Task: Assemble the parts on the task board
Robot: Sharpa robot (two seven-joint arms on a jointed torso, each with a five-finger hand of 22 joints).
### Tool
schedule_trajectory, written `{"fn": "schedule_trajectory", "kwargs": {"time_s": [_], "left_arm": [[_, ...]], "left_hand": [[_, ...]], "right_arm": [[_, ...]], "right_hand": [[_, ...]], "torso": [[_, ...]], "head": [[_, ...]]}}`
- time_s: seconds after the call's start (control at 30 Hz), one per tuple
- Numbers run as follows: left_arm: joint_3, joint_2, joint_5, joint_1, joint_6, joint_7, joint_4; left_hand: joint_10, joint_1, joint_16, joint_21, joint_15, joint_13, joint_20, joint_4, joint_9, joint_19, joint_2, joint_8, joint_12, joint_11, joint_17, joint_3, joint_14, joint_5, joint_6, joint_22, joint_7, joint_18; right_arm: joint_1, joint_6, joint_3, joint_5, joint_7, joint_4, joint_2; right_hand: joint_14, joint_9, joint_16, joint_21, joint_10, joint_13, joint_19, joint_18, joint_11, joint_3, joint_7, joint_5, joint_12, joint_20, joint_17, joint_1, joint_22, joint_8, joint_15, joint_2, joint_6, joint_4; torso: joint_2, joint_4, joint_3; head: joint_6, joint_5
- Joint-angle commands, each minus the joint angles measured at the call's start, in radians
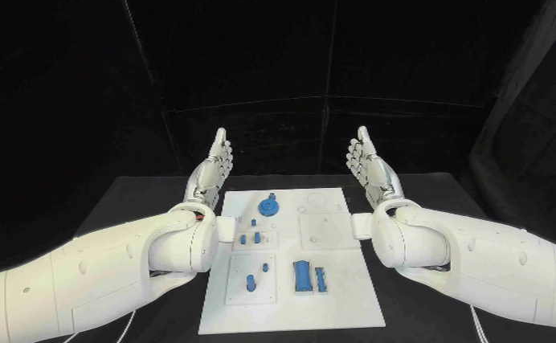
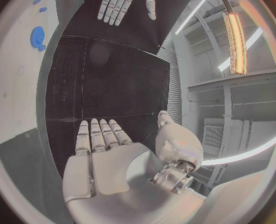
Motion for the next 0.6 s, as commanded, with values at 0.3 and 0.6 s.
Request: {"fn": "schedule_trajectory", "kwargs": {"time_s": [0.3, 0.6], "left_arm": [[0.002, 0.000, -0.014, 0.001, -0.032, 0.025, 0.002], [0.002, 0.000, -0.014, 0.001, -0.032, 0.025, 0.002]], "left_hand": [[-0.089, -0.118, -0.007, -0.004, 0.000, -0.001, -0.007, 0.000, -0.001, -0.138, 0.000, -0.004, -0.007, -0.001, -0.002, -0.017, -0.084, -0.004, -0.087, -0.011, -0.002, -0.021], [-0.180, -0.148, -0.007, -0.004, 0.000, -0.001, -0.007, 0.000, -0.001, -0.138, 0.000, -0.004, -0.007, -0.001, -0.002, -0.017, -0.168, -0.004, -0.173, -0.011, -0.002, -0.021]], "right_arm": [[0.002, -0.020, 0.001, 0.010, 0.020, 0.003, 0.000], [0.002, -0.020, 0.001, 0.010, 0.020, 0.003, 0.000]], "right_hand": [[-0.113, -0.001, -0.004, -0.013, -0.102, -0.001, -0.086, -0.022, -0.001, 0.001, -0.002, -0.006, -0.003, -0.004, -0.001, -0.138, -0.001, -0.004, -0.001, -0.001, -0.088, -0.005], [-0.225, -0.001, -0.004, -0.013, -0.205, -0.001, -0.174, -0.022, -0.001, 0.001, -0.002, -0.006, -0.003, -0.004, -0.001, -0.274, -0.001, -0.004, -0.001, -0.001, -0.178, -0.005]], "torso": [[0.000, 0.0000, 0.0000], [0.000, 0.0000, 0.0000]], "head": [[0.000, 0.000], [0.000, 0.000]]}}
